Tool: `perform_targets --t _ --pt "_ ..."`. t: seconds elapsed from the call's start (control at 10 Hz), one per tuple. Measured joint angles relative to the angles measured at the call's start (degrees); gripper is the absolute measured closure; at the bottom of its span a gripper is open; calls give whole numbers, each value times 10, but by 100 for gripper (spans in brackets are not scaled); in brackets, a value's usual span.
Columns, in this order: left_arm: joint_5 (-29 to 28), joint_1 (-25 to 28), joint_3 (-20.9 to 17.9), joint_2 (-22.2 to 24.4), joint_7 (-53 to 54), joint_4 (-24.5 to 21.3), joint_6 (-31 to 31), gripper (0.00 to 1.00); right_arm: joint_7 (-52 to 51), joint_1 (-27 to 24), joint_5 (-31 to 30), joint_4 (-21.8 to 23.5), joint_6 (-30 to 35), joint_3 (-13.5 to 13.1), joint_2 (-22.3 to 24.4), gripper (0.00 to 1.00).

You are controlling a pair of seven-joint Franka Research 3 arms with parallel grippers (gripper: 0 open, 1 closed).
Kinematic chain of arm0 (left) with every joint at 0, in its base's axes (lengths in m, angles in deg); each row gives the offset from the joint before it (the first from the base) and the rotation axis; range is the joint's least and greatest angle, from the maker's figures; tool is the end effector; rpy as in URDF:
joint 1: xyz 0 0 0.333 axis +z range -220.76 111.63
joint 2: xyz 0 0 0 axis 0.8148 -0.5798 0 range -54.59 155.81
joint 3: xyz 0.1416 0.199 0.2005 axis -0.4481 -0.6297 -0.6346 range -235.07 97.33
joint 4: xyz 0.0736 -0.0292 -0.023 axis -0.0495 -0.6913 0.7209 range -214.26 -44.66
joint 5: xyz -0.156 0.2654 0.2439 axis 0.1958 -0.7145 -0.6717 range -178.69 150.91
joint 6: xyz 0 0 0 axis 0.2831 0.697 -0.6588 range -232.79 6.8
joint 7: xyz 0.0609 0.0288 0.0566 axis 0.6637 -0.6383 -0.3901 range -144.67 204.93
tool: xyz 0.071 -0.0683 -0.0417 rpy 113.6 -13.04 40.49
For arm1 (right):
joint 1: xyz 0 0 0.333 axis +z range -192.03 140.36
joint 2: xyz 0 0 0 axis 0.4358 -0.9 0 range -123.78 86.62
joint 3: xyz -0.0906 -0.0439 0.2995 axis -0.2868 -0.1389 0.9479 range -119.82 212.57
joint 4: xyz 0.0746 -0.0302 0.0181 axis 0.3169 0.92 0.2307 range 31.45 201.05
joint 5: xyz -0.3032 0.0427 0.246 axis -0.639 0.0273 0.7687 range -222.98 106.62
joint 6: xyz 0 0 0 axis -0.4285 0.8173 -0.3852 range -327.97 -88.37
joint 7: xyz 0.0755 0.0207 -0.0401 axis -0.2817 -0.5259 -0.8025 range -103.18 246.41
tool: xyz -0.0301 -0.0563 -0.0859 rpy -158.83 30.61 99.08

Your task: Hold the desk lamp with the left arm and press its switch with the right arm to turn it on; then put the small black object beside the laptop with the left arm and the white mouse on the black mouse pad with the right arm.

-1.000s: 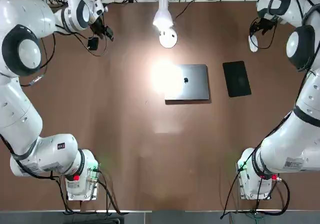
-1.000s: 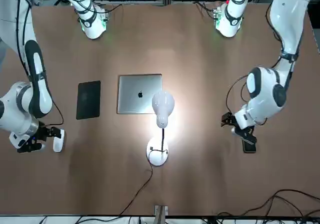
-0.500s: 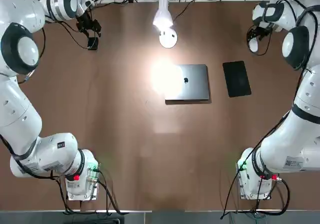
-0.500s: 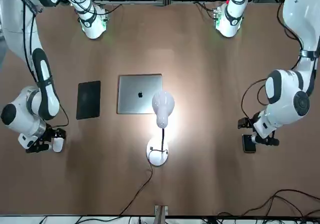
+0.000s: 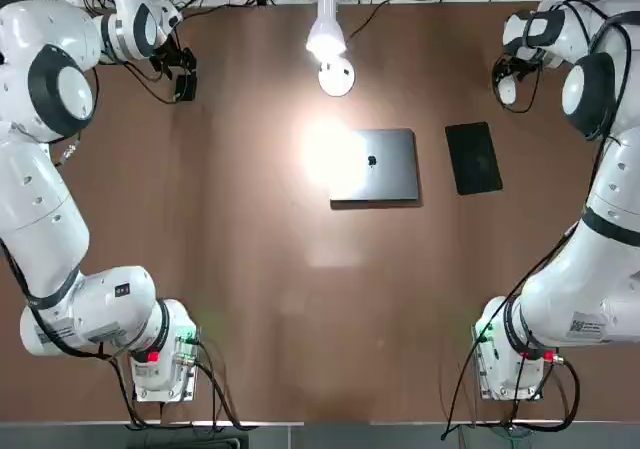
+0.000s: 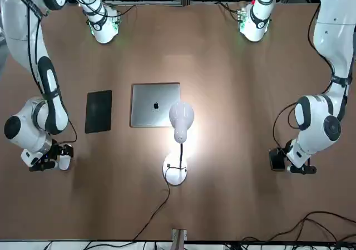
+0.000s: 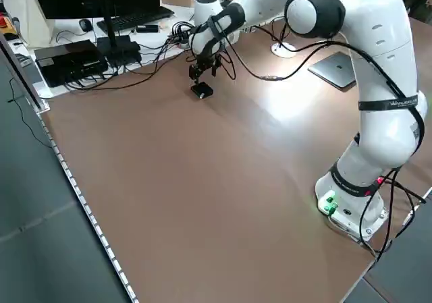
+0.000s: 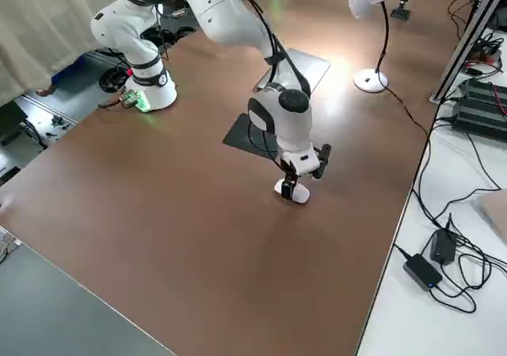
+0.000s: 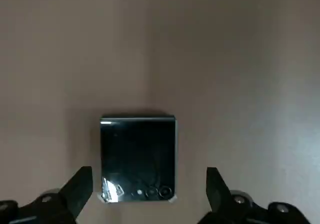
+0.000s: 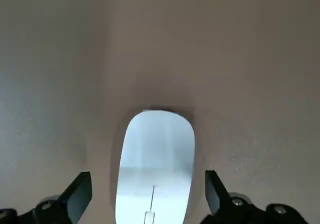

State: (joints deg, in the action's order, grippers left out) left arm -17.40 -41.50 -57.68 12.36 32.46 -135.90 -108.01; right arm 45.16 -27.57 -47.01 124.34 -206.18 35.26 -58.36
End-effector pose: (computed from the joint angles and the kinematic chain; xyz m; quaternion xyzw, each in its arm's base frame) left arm 0.6810 0.0363 0.2165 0.9984 -0.0038 0.0416 0.0373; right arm 0.6598 -0.1393 0.1915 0.9969 0.0674 0.0387 0.0131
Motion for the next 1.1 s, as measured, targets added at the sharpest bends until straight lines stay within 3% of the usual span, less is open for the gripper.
perform_targets --t 0.3,0.6,1.0,1.1 --pt "0 0 -5 -19 -2 16 0 0 0 0 0 0 -1 0 -7 11" --pt "0 -2 -5 -29 -16 17 -6 0 0 0 0 0 -2 0 -11 11" --pt "0 -6 -16 -42 -26 17 -15 0 0 0 0 -1 -3 0 -11 31" --pt "0 -6 -17 -42 -26 17 -17 0 0 0 0 -1 -3 0 -11 32"
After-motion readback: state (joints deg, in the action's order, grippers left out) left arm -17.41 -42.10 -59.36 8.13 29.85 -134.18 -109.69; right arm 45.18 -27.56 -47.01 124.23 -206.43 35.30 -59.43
